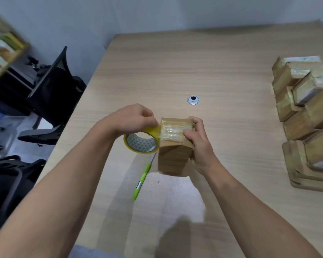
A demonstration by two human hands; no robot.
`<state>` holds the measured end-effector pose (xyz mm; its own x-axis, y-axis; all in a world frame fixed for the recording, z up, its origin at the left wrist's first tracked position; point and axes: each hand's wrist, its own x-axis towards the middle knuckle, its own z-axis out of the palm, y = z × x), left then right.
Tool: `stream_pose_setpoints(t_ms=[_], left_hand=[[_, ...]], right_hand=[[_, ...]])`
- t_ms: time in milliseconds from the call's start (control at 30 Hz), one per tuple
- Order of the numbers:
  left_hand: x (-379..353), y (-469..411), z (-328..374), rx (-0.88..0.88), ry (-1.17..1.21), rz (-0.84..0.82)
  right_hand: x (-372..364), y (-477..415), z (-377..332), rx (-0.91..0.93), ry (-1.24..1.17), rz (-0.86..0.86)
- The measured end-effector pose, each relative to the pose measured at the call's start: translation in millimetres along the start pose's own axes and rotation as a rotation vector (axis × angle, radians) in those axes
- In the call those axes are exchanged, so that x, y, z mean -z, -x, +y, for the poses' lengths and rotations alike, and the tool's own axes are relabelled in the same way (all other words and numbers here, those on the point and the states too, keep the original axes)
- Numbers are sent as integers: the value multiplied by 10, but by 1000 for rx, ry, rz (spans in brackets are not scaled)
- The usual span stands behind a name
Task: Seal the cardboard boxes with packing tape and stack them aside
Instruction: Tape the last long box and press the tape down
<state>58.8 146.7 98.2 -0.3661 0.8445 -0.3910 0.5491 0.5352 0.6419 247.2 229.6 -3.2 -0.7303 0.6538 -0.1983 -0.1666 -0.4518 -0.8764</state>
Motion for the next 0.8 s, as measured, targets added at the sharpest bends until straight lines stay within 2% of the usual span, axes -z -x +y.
stream_pose_setpoints(t_ms=[100, 167, 333, 433, 500, 567, 667, 800], left_hand=[[-123, -8, 145, -50, -45, -25], [-193, -25, 230, -86, -42, -52], [-356, -96, 388, -163, 158, -181], [-586, -175, 440, -204, 301, -156], [-750, -242, 461, -205, 459, -128], [-878, -301, 480, -199, 571, -132], [-1017, -353, 480, -208, 600, -182], [-1113, -351, 500, -174, 548, -236]], right_hand=[[136, 73, -40, 2, -74, 89], [273, 94, -113, 19, 4, 137], [535, 136, -387, 64, 500, 187], [617, 181, -494, 44, 793, 223], [714, 181, -467, -31, 874, 214], [797, 202, -405, -126, 793, 229], [922, 253, -303, -275, 500, 281], [1030, 289, -168, -213, 444, 363]])
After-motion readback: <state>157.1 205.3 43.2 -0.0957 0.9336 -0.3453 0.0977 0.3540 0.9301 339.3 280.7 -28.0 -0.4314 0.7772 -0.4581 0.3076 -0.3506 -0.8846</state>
